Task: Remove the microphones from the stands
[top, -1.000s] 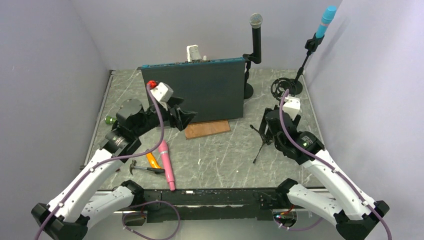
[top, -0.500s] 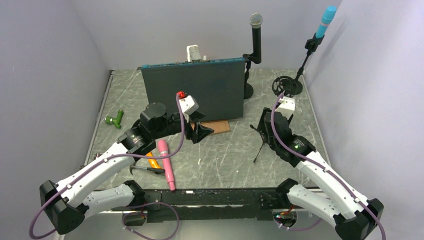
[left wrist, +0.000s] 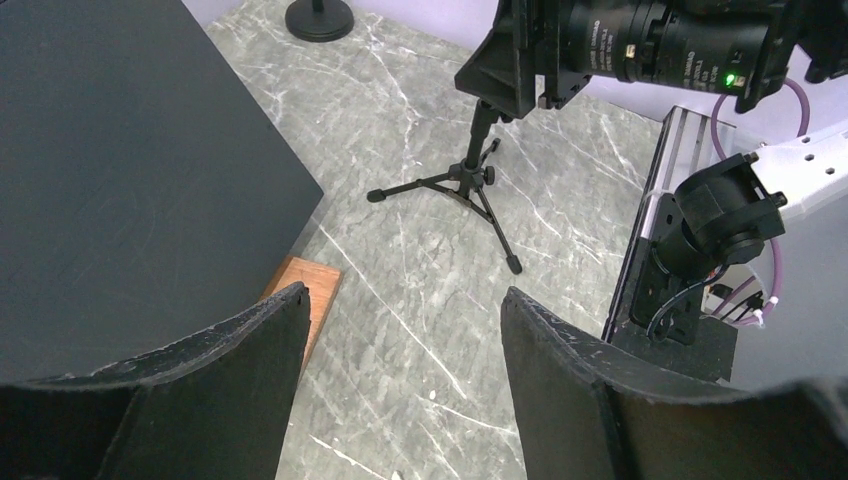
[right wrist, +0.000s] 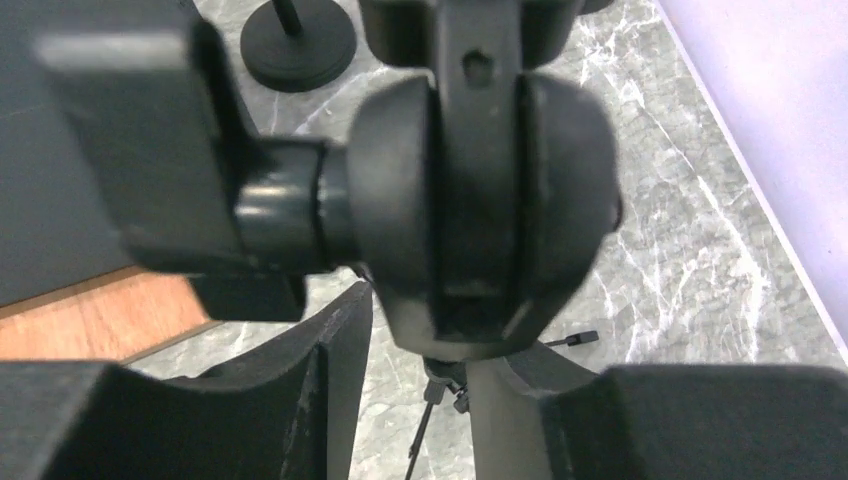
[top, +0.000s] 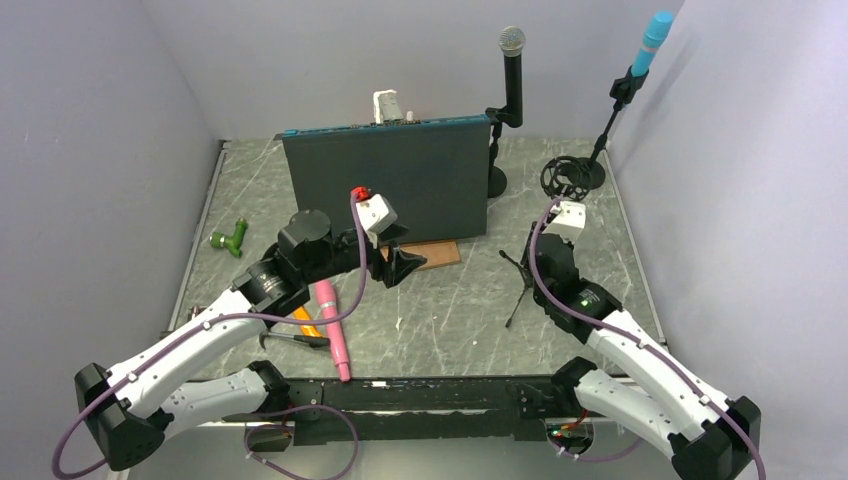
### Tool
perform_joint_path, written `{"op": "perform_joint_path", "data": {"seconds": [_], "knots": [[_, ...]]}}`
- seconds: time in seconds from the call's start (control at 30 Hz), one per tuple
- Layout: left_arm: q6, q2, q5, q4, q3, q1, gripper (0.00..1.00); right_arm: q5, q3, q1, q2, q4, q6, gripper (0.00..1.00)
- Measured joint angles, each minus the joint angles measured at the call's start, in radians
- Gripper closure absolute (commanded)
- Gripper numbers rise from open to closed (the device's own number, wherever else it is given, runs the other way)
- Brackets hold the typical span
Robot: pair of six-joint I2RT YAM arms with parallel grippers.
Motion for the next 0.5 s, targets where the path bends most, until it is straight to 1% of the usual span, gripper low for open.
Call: {"op": "perform_joint_path", "data": {"seconds": [0.1,0.17,0.23,0.33,0.43,0.5], "knots": [[0.003,-0.004,-0.013,-0.001,0.0,-0.006,0.27,-0.002,-0.035,0.0,-0.001,0.053,-0.039,0.76],[0.008,-0.012,-0.024,0.0,-0.001,-0.009,0.28,-0.004,-0.049,-0.001,0.0,0.082,-0.055,0.82],[0.015,-0.025,-0.036,0.0,-0.005,-0.01,0.27,-0.013,-0.058,0.0,0.0,0.108,-0.061,0.91],[0.018,-0.047,-0.059,0.0,-0.009,-0.01,0.28,-0.021,-0.069,0.01,0.0,0.134,-0.075,1.0],[0.019,-0.061,-0.077,0.001,-0.009,-0.01,0.27,-0.021,-0.074,0.049,0.004,0.153,-0.074,1.0],[0.019,-0.064,-0.081,0.0,-0.009,-0.01,0.27,-0.003,-0.074,0.118,0.021,0.171,-0.067,1.0]]}}
